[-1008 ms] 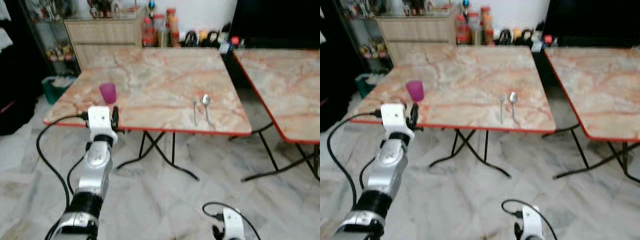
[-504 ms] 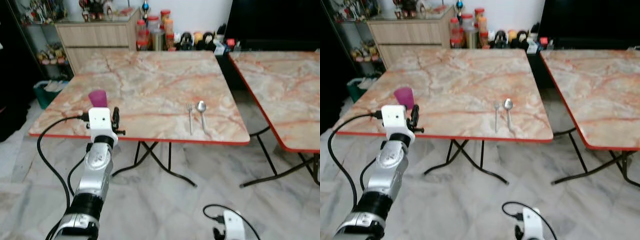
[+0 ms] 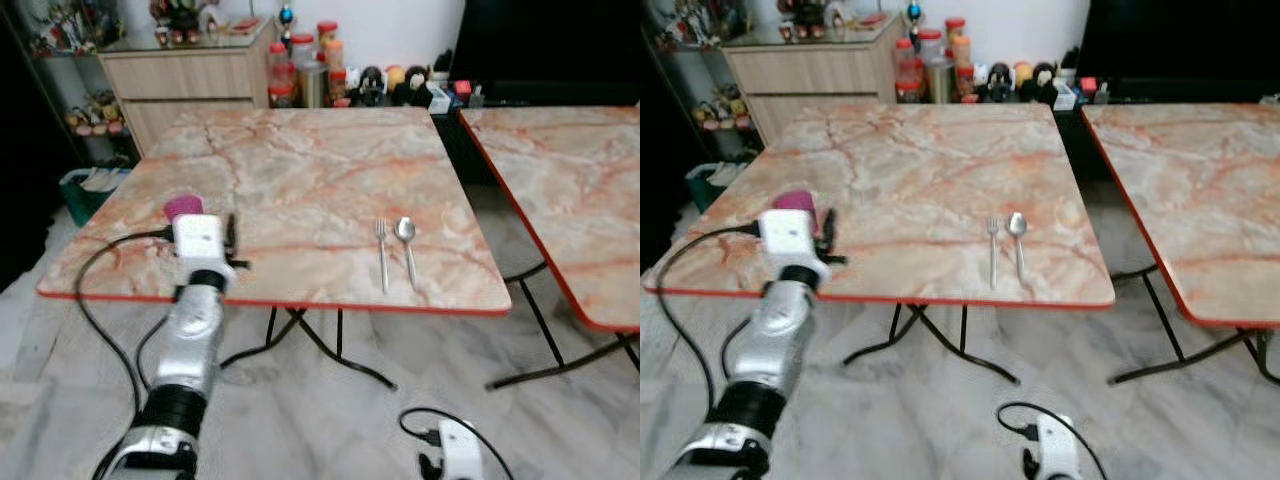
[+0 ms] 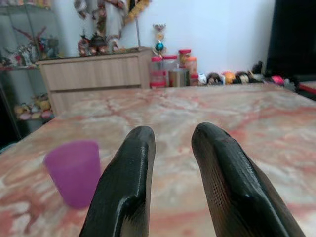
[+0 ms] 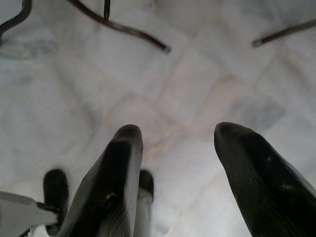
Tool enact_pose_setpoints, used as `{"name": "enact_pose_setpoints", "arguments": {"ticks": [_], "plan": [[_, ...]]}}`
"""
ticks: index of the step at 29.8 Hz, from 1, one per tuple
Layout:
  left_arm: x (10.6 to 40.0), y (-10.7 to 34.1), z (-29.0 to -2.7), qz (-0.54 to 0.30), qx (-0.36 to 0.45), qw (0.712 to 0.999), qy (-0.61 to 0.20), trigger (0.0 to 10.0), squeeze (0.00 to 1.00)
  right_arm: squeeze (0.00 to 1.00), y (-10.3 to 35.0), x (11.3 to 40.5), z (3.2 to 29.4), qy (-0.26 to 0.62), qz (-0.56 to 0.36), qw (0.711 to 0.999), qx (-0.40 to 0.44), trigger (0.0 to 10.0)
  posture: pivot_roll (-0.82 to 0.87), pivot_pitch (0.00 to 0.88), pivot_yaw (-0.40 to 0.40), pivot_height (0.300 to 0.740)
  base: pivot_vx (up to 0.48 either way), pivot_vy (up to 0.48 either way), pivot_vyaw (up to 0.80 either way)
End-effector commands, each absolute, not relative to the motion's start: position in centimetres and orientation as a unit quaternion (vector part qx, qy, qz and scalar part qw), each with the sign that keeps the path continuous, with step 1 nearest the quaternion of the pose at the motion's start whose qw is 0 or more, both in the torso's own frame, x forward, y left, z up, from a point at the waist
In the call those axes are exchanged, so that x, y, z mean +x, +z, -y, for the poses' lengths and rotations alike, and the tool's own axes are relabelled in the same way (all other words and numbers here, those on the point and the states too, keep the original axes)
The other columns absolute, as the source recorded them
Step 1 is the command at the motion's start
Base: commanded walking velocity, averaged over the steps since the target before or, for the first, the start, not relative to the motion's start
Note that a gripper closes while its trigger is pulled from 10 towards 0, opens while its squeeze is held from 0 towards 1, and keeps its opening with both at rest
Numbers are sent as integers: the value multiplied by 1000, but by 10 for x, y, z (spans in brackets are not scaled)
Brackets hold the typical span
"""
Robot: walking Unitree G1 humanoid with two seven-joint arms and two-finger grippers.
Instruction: Setting the table
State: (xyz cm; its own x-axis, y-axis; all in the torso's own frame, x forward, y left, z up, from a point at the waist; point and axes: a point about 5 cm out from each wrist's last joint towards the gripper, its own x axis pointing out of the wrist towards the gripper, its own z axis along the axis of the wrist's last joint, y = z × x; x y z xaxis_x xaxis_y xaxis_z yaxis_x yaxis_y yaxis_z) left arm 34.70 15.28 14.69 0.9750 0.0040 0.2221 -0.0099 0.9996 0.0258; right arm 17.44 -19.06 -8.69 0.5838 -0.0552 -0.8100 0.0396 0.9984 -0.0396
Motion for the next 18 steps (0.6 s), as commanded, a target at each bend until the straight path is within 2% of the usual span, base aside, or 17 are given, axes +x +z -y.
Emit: {"name": "enact_pose_setpoints", "arguments": {"ticks": [1, 4, 18], "plan": [[348, 153, -164, 120, 21, 992, 16, 10000, 0, 0, -85, 183, 177, -11, -446, 895, 0, 10000, 8, 0, -5, 740, 352, 0, 0], [349, 152, -164, 120, 21, 992, 16, 10000, 0, 0, -84, 184, 176, -10, -444, 896, 0, 10000, 6, 0, -4, 740, 297, 0, 0], [352, 152, -164, 114, 16, 993, 15, 10000, 0, 0, -83, 187, 174, -10, -442, 897, 3, 10000, 11, 0, -4, 740, 0, 24, 0]]}}
